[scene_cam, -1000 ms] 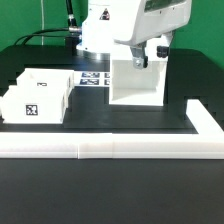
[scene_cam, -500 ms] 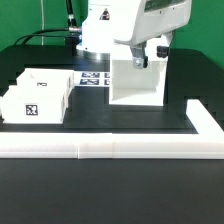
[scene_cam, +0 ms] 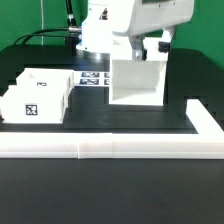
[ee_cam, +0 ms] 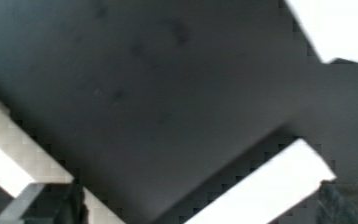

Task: Assemble drawer

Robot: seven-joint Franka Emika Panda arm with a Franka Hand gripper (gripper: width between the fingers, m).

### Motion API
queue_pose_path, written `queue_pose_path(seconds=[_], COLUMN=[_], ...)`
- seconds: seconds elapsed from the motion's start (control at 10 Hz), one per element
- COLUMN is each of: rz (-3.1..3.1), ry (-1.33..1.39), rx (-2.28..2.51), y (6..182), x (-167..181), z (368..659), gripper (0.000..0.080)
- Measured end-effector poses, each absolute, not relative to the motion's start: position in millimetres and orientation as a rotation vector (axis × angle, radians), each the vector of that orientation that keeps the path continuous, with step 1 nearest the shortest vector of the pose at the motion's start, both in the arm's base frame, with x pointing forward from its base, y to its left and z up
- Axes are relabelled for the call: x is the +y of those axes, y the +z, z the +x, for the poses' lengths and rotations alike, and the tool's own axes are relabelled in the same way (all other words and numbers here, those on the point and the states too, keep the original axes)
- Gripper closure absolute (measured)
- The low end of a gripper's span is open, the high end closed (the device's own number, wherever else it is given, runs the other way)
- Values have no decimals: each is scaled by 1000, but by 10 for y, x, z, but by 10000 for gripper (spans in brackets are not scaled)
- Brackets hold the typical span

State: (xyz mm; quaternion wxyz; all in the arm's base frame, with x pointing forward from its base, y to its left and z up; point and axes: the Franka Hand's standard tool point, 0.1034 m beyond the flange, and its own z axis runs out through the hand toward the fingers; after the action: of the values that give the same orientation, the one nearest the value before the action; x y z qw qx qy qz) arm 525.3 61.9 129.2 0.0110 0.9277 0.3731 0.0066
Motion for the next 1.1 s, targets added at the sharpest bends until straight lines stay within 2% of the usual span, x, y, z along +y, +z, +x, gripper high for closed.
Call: queue_pose_path(seconds=[0.3,0.8,1.1], rz=[2985,2993,3062], ry=[54,60,63], rx=[875,846,351], y=[1341,1331,1353], x=[751,751,892], z=[4823,4766,4431], gripper=[150,150,150])
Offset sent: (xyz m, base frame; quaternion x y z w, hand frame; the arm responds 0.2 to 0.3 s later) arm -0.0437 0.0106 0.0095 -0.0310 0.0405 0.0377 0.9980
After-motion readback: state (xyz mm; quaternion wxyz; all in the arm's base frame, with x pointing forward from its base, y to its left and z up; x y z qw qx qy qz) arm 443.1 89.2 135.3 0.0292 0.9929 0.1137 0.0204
